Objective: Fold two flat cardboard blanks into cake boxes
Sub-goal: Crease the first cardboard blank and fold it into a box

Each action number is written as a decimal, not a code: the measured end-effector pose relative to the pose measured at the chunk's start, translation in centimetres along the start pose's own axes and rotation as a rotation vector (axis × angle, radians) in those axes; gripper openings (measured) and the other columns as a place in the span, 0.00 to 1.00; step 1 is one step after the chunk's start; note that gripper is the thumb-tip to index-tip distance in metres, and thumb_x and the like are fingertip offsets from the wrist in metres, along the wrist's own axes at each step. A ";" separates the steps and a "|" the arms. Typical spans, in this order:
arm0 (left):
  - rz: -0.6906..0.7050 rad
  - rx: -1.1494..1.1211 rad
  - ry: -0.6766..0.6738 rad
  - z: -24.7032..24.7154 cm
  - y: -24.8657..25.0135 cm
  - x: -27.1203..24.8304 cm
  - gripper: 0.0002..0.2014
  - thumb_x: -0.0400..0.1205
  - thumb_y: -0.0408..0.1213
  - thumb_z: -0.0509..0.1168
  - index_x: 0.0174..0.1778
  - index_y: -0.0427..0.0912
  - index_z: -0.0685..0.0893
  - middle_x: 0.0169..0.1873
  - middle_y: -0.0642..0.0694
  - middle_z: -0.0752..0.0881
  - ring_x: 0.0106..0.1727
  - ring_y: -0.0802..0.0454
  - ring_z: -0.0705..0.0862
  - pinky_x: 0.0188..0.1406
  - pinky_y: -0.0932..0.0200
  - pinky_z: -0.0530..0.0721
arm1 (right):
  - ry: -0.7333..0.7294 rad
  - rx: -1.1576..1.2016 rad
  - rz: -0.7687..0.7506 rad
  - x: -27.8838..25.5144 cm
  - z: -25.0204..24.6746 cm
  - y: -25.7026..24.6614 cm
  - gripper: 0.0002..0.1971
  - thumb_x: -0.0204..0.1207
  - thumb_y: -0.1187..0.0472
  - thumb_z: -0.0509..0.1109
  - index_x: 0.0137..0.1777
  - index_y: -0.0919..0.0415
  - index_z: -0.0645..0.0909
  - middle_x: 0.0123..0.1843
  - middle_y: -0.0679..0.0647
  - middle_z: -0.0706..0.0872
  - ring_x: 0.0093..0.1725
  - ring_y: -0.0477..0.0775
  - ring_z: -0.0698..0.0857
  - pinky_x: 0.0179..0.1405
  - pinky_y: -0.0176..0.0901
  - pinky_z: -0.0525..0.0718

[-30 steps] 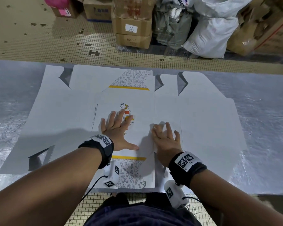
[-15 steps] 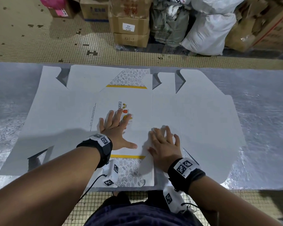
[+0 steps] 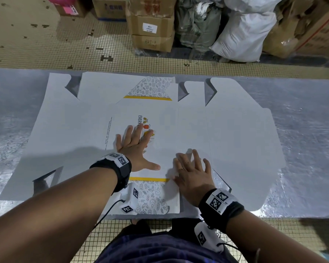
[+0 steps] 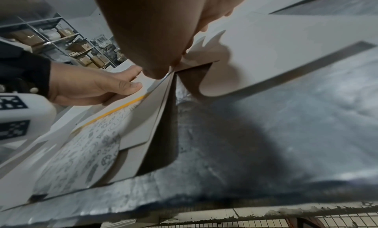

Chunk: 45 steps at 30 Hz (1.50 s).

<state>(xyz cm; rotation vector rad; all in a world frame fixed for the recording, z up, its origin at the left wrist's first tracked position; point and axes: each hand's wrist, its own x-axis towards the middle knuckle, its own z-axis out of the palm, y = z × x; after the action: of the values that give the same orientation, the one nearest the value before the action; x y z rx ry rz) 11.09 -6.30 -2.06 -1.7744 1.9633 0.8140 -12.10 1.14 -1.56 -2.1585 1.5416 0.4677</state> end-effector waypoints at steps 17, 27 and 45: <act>0.069 -0.040 0.078 0.5 -0.5 0.0 0.64 0.58 0.83 0.66 0.81 0.73 0.30 0.79 0.62 0.19 0.79 0.53 0.16 0.76 0.37 0.21 | -0.008 0.001 0.062 -2.3 1.0 -1.4 0.32 0.83 0.35 0.38 0.86 0.44 0.52 0.89 0.44 0.43 0.87 0.61 0.35 0.81 0.69 0.36; -0.290 -0.944 0.750 -0.9 -5.0 -4.5 0.20 0.80 0.40 0.72 0.68 0.42 0.82 0.65 0.45 0.86 0.68 0.44 0.82 0.67 0.54 0.76 | 0.245 0.260 -0.033 1.2 -0.9 1.4 0.22 0.73 0.41 0.56 0.47 0.50 0.89 0.53 0.44 0.88 0.62 0.59 0.78 0.55 0.50 0.76; -0.600 -1.106 0.353 2.0 -0.4 -9.2 0.50 0.72 0.63 0.68 0.86 0.54 0.52 0.78 0.40 0.72 0.76 0.37 0.73 0.76 0.40 0.71 | -0.025 0.254 -0.156 1.0 -3.3 3.2 0.30 0.86 0.40 0.53 0.85 0.50 0.61 0.85 0.50 0.62 0.81 0.60 0.58 0.79 0.57 0.64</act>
<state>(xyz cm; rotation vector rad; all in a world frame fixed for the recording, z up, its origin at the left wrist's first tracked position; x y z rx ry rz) 12.49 2.05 2.03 -3.0547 0.9452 1.5783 -14.75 -2.36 0.21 -2.0461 1.3281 0.2322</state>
